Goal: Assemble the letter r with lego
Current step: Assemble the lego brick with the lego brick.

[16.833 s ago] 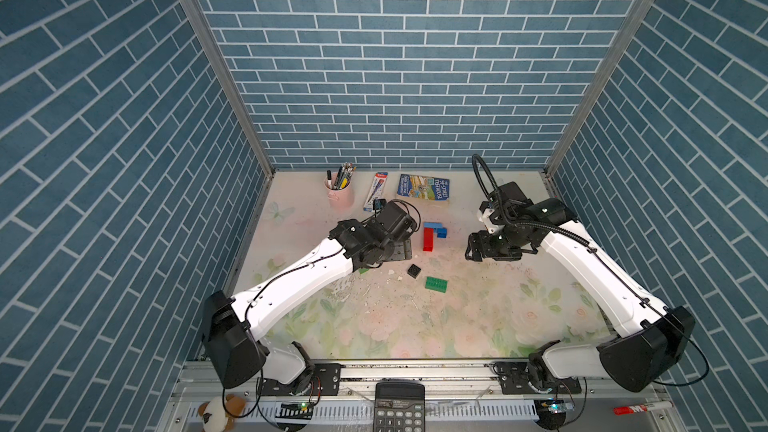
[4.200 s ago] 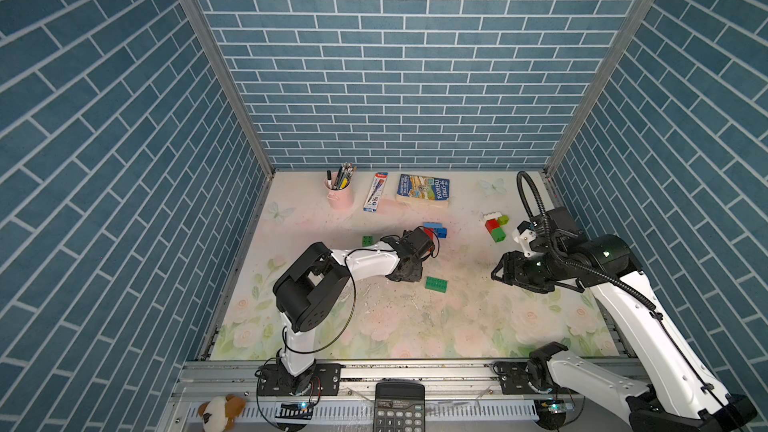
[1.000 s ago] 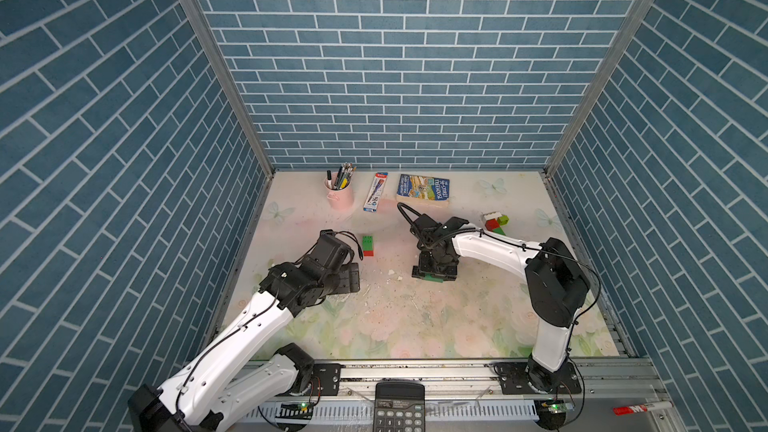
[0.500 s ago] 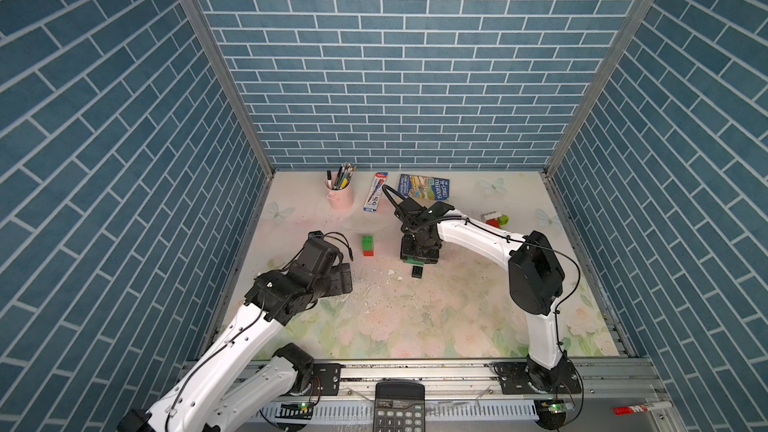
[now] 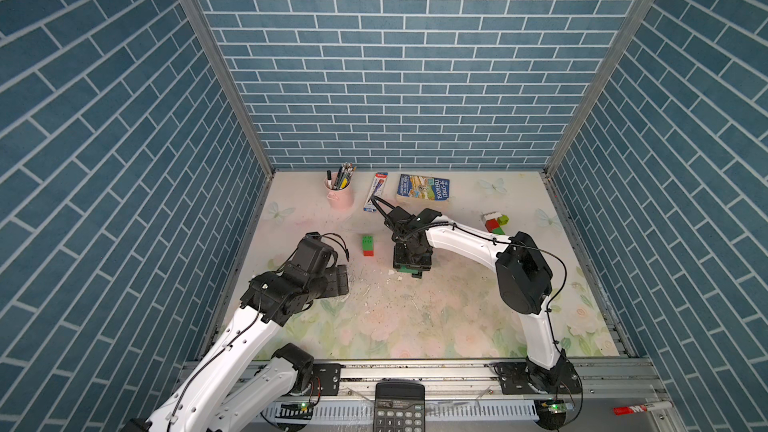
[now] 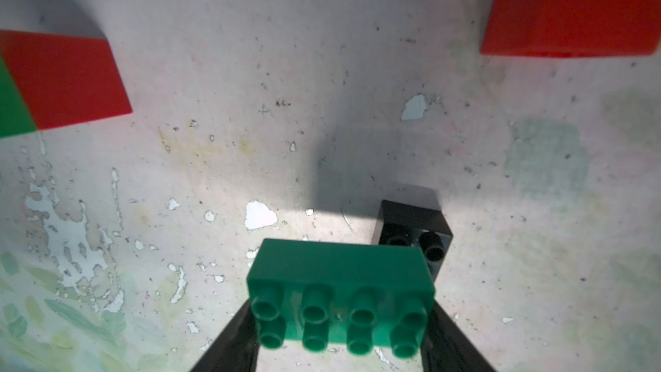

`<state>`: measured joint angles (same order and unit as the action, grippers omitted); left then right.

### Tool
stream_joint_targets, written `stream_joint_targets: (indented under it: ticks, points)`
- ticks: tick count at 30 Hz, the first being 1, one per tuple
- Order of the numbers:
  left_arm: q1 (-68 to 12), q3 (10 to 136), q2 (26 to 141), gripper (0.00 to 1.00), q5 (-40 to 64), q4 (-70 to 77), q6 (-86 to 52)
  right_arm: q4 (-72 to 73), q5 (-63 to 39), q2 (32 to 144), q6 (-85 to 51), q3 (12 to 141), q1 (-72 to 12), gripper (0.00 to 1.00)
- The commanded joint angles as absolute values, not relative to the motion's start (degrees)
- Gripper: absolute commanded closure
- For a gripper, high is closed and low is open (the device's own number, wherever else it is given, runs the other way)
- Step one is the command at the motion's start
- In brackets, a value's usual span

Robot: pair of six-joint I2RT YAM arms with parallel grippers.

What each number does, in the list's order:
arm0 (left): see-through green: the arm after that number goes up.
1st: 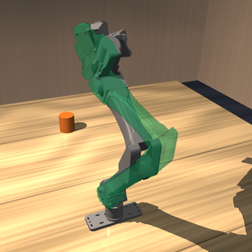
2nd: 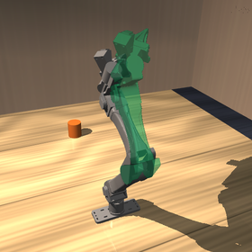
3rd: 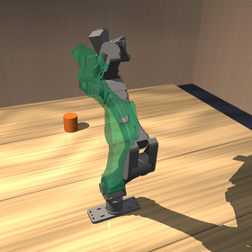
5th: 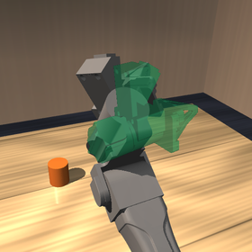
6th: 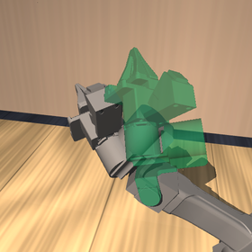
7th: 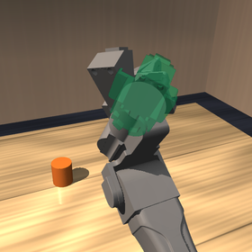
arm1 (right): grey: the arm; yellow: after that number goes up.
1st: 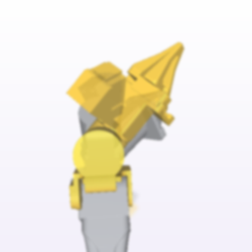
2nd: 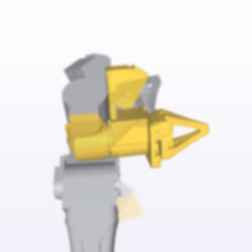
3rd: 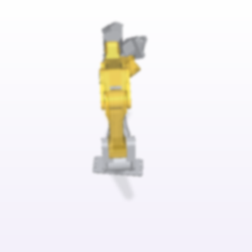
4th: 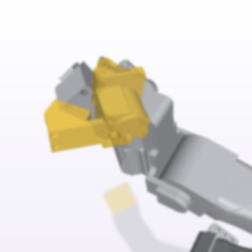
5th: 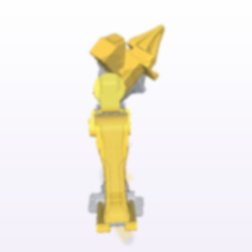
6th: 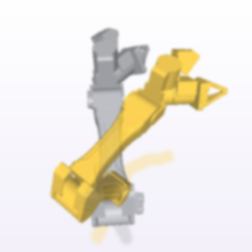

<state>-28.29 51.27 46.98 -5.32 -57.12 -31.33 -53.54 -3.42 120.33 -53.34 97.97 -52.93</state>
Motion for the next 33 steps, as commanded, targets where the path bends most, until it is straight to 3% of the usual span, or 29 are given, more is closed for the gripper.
stream_joint_targets:
  ticks: [1, 22, 33]
  points:
    - [-27.7, 50.4, 46.7, 0.08, -4.7, -57.3, -30.3, -54.5, -3.5, 121.7, -56.1, 99.1, -53.3, 0.62]
    - [-26.9, 50.4, 46.1, 0.08, -3.8, -57.1, -29.9, -56.5, -3.1, 127.0, -58.2, 101.8, -53.2, 0.64]
    - [-26.6, 50.6, 46.7, 0.08, -2.3, -56.8, -29.3, -54.9, -1.3, 127.4, -63.4, 96.2, -53.3, 0.67]
